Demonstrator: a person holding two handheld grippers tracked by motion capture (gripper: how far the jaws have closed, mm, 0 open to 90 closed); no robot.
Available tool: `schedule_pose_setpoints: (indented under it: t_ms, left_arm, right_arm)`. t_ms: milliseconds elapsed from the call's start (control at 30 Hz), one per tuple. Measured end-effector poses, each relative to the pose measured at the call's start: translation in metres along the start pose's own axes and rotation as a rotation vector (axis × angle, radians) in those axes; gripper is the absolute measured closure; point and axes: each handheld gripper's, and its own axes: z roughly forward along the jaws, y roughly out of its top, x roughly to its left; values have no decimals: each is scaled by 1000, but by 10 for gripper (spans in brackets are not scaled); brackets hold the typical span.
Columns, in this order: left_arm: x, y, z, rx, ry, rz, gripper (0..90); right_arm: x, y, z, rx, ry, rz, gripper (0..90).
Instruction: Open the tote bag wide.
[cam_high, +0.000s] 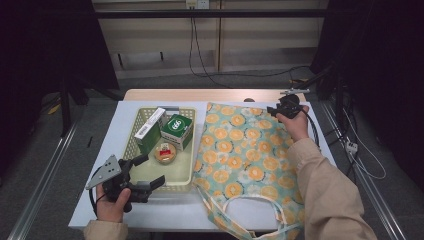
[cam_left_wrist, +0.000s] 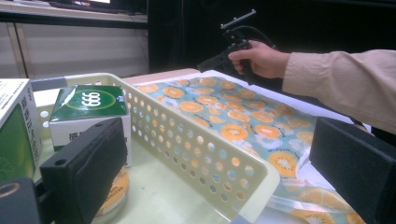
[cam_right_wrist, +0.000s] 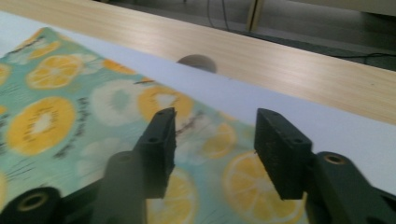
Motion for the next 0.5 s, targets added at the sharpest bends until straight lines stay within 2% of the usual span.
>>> schedule_pose_setpoints:
  t_ms: [67,100,133,200,300,333,367,400,467,500]
  left_arm:
    - [0,0,0,-5,-10,-13,38]
    - [0,0,1,-4,-11,-13,38]
    - [0,0,1,-1,-9,-6,38]
    - [-1,1,1,-2,-20,-9,37]
    - [-4,2,2,2,-20,3,38]
    - [-4,1,2,7,-22,10,37]
    - [-5,1,2,10,-20,13,37]
    - [-5,1,2,8,-23,12,37]
    - [-6,1,2,8,-23,14,37]
    - [-6,1,2,6,-24,11,37]
  right_arm:
    - [9,-2,-8,5,31,-9,402]
    - [20,-4,-17,11,42,-50,370]
    - [20,-4,-17,11,42,-50,370]
    - [29,-6,-29,-9,79,-42,346]
    - [42,-9,-46,-21,121,-55,309]
    - [48,-11,-52,-14,132,-62,295]
    - [57,-15,-64,-18,137,-93,277]
    - [57,-15,-64,-18,137,-93,277]
    - [66,-22,-76,-18,144,-115,261]
    - [69,-26,-81,-21,159,-106,241]
